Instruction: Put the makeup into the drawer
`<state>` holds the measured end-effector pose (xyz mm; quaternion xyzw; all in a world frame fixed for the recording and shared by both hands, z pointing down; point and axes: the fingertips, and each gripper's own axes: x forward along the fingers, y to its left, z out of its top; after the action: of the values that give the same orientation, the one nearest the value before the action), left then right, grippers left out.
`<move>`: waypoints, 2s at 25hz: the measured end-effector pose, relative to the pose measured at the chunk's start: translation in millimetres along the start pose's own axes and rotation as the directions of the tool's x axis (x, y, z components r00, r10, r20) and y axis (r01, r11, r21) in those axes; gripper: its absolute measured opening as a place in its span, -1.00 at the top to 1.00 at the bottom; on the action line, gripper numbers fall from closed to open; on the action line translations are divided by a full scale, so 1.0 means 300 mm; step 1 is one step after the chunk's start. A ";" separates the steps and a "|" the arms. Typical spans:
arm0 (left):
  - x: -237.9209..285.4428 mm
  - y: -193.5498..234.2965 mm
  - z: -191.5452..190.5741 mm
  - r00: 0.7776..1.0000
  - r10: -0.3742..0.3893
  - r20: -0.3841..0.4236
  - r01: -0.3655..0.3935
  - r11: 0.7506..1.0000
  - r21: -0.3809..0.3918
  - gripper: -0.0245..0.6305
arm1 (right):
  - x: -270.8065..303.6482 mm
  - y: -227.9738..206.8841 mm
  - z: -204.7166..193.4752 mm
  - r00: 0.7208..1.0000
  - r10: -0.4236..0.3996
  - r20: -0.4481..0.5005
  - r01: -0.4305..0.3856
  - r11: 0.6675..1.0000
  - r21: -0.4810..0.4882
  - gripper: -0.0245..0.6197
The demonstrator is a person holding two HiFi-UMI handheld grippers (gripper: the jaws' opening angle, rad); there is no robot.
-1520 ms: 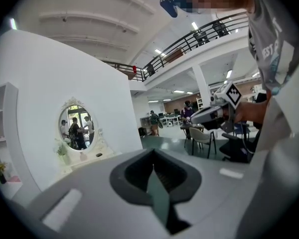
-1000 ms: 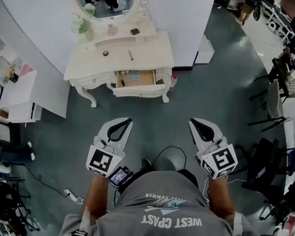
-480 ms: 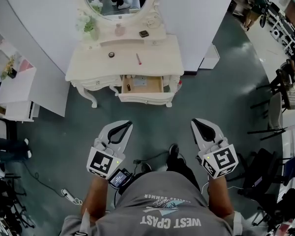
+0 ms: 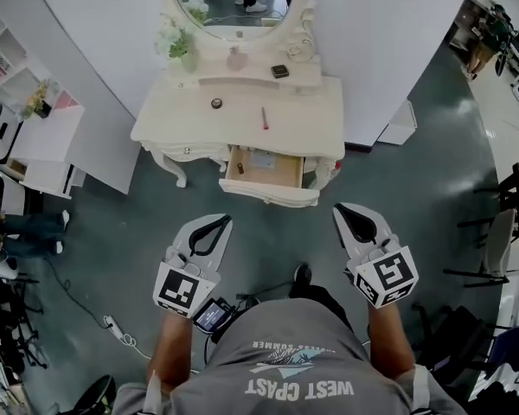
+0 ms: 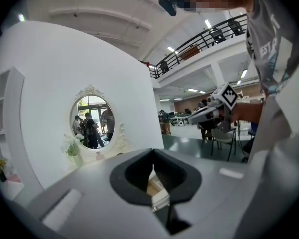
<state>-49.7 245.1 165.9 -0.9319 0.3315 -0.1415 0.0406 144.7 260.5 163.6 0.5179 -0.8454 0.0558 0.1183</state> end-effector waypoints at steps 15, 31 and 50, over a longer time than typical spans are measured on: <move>0.311 -0.001 0.104 0.980 0.185 -0.077 -0.186 0.983 -0.009 0.92 | 0.197 -0.386 0.005 0.980 0.198 0.026 -0.197 0.980 -0.017 0.92; 0.500 0.238 0.062 0.997 0.058 -0.059 -0.057 0.998 0.004 0.92 | 0.381 -0.471 -0.002 0.997 0.071 -0.009 -0.071 0.997 0.030 0.92; 0.603 0.757 -0.031 0.989 -0.148 0.017 0.147 0.989 0.030 0.92 | 0.770 -0.380 0.143 0.986 -0.152 -0.061 0.153 0.988 0.007 0.92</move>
<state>-56.1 -45.0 179.0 -0.9545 0.2590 -0.1400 0.0467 139.4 -0.3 178.5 0.5799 -0.7990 0.0671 0.1447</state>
